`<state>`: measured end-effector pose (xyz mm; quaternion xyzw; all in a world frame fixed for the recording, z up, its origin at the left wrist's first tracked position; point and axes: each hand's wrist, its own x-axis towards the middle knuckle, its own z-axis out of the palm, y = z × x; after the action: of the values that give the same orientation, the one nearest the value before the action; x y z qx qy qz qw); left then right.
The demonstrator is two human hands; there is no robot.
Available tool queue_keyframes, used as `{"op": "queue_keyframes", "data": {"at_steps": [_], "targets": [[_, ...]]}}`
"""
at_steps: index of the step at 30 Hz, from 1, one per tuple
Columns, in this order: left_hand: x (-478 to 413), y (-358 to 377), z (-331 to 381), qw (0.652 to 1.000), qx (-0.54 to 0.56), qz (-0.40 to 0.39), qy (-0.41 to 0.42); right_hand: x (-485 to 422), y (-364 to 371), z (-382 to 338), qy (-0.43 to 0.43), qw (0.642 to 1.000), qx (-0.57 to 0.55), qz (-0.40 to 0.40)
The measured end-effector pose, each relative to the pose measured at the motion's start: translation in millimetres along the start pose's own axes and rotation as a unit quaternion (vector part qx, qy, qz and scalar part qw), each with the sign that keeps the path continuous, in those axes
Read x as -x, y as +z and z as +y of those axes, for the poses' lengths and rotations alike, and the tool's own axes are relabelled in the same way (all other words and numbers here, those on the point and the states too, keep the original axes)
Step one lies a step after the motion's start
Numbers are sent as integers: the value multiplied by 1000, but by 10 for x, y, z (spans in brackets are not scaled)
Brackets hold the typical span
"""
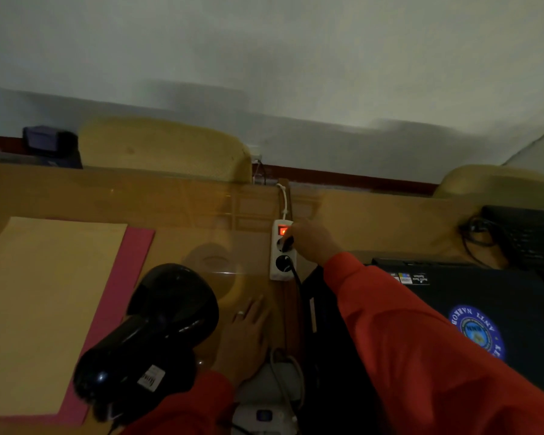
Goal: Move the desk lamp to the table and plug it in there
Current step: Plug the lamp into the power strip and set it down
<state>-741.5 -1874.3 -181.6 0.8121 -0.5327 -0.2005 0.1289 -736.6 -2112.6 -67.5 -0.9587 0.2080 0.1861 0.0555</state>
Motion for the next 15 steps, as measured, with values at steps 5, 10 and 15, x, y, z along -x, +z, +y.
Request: {"op": "queue_keyframes", "data": {"at_steps": [5,10,15], "targets": [[6,14,-6,1000,1,0,-4,-15,-27,-30,-20,998,47,39],[7,15,-12,1000,0,-12,-7,-36,-67,-50,-52,990,123,38],[12,14,2,1000,18,-1,-11,-45,-91,-24,-61,981,176,45]]}}
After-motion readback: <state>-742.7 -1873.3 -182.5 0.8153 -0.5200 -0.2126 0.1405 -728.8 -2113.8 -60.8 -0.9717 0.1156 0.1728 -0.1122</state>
